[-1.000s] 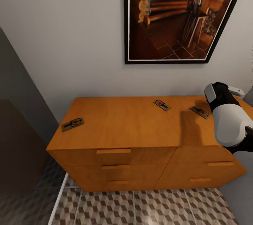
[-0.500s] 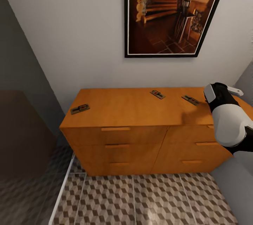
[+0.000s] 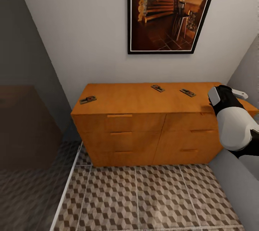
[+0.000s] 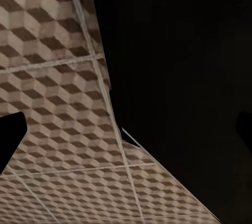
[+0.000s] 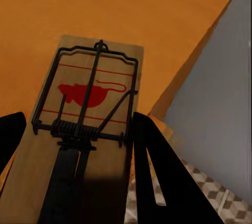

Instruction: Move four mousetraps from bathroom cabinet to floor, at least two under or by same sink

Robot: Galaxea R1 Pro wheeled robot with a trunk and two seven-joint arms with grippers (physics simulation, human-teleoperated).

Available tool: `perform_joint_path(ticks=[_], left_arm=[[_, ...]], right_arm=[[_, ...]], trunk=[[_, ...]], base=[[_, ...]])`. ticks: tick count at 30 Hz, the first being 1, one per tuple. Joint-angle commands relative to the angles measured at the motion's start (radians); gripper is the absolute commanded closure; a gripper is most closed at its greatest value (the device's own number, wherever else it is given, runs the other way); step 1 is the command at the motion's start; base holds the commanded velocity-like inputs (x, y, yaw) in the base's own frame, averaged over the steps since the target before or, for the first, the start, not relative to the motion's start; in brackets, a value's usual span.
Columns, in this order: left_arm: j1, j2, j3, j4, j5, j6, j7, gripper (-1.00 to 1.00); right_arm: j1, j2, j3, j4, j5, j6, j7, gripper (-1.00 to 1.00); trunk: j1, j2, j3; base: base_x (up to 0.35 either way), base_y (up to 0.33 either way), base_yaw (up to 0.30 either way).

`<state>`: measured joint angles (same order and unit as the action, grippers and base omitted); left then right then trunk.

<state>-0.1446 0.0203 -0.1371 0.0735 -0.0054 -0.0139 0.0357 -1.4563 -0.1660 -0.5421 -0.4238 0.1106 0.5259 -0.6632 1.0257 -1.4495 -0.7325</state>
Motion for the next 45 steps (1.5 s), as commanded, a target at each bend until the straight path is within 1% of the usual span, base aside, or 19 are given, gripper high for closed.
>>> perform_joint_path(ticks=[1,17,21,24,28,34,35,38,45], left_arm=[[-0.001,0.000,-0.007,0.002,-0.001,-0.001,0.003,-1.00],[-0.001,0.000,-0.007,0.002,-0.001,-0.001,0.002,-1.00],[-0.001,0.000,-0.007,0.002,-0.001,-0.001,0.001,-1.00],[-0.001,0.000,-0.007,0.002,-0.001,-0.001,0.001,-1.00],[-0.001,0.000,-0.007,0.002,-0.001,-0.001,0.001,-1.00],[-0.001,-0.001,-0.007,0.002,-0.001,-0.001,0.001,-1.00],[-0.001,-0.002,-0.007,0.001,-0.001,-0.001,0.001,-1.00],[-0.001,-0.002,-0.007,0.000,-0.001,-0.001,0.001,-1.00],[-0.001,-0.003,-0.007,0.000,-0.001,-0.001,0.001,-1.00]], right_arm=[[-0.001,0.001,-0.006,0.000,0.007,0.005,0.002,1.00],[-0.001,0.001,-0.006,0.018,0.008,0.002,0.004,1.00],[-0.001,0.003,-0.006,0.038,0.008,0.002,0.026,1.00],[-0.001,0.003,-0.006,0.076,0.009,0.001,0.088,1.00],[-0.001,0.004,-0.005,0.096,0.011,0.002,0.155,1.00],[-0.001,0.010,-0.001,0.135,0.019,0.004,0.276,1.00],[-0.001,0.010,0.000,0.149,0.032,0.004,0.306,1.00],[-0.001,0.010,-0.001,0.166,0.053,0.004,0.331,1.00],[-0.001,0.006,-0.002,0.183,0.135,0.003,0.415,1.00]], trunk=[[-0.001,0.000,-0.001],[-0.001,0.000,-0.001],[-0.001,0.000,-0.001],[-0.001,0.000,-0.001],[-0.001,0.000,-0.001],[-0.001,0.000,-0.001],[-0.001,0.000,-0.001],[-0.001,0.000,-0.001],[-0.001,0.000,-0.001]], base=[[-0.334,0.000,0.000],[-0.333,0.000,0.000],[-0.177,0.000,0.000],[-0.047,0.000,0.000],[-0.013,0.000,0.000],[-0.002,0.000,0.000],[0.000,0.000,0.000],[0.000,0.000,0.000],[0.000,0.000,0.000]])
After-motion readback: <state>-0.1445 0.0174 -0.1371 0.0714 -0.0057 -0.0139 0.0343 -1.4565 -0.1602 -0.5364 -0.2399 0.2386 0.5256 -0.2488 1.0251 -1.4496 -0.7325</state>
